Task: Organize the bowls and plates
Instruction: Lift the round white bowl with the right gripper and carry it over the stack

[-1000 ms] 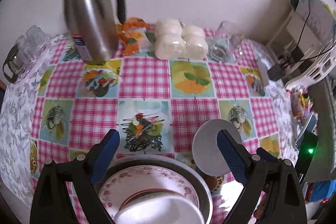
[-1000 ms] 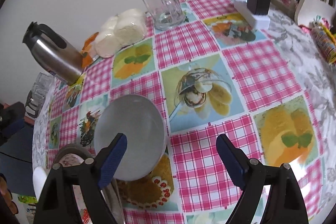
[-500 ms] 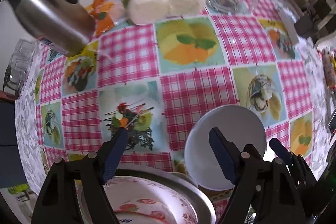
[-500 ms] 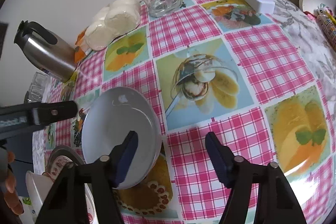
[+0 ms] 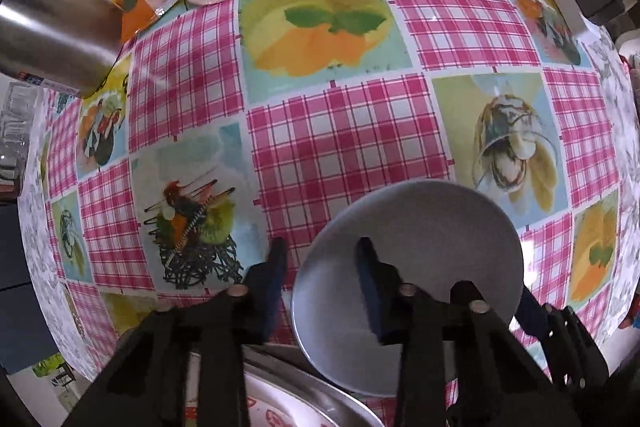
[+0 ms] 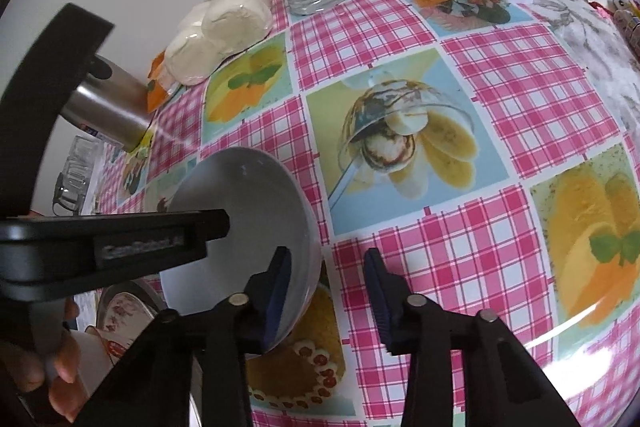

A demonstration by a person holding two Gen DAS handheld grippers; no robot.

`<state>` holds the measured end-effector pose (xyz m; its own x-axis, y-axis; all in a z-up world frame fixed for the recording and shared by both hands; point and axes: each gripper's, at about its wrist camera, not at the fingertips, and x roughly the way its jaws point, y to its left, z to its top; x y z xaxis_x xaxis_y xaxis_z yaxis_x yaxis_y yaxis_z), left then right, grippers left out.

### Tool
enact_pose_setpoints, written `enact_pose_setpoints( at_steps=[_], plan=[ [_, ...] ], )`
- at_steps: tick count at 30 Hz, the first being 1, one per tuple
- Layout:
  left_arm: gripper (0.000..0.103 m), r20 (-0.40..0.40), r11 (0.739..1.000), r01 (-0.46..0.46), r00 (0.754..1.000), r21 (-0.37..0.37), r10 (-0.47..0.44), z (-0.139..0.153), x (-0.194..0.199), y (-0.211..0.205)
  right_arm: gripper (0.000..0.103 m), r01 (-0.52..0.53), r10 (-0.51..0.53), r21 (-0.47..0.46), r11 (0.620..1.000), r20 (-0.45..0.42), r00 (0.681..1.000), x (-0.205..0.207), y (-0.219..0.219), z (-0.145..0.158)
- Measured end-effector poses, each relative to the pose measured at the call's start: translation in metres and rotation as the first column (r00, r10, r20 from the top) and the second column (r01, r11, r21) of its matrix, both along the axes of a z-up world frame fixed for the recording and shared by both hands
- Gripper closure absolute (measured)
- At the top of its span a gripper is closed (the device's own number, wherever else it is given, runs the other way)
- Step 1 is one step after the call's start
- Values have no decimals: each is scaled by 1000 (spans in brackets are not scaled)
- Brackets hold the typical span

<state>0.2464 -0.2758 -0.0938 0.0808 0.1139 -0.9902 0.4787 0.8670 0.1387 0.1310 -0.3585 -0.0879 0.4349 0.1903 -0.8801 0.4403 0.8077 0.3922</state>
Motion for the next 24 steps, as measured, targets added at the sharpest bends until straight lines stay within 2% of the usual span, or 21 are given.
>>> enact_pose_setpoints(
  at_steps=[8,13,24],
  plan=[
    [75,0,1000,0,1000,-8,0,1,-1,0,70,22,-22,76,997,0,1000,1,1,-11],
    [76,-2,1000,12,1000,-9,-12,1,-3,-1,84,18,-21,98,995,26,999,1,4,-10],
    [77,3,997,36,999,-69,-36,10,-17,-6,83,22,-26,91,996,42,999,-11,-8,3]
  ],
)
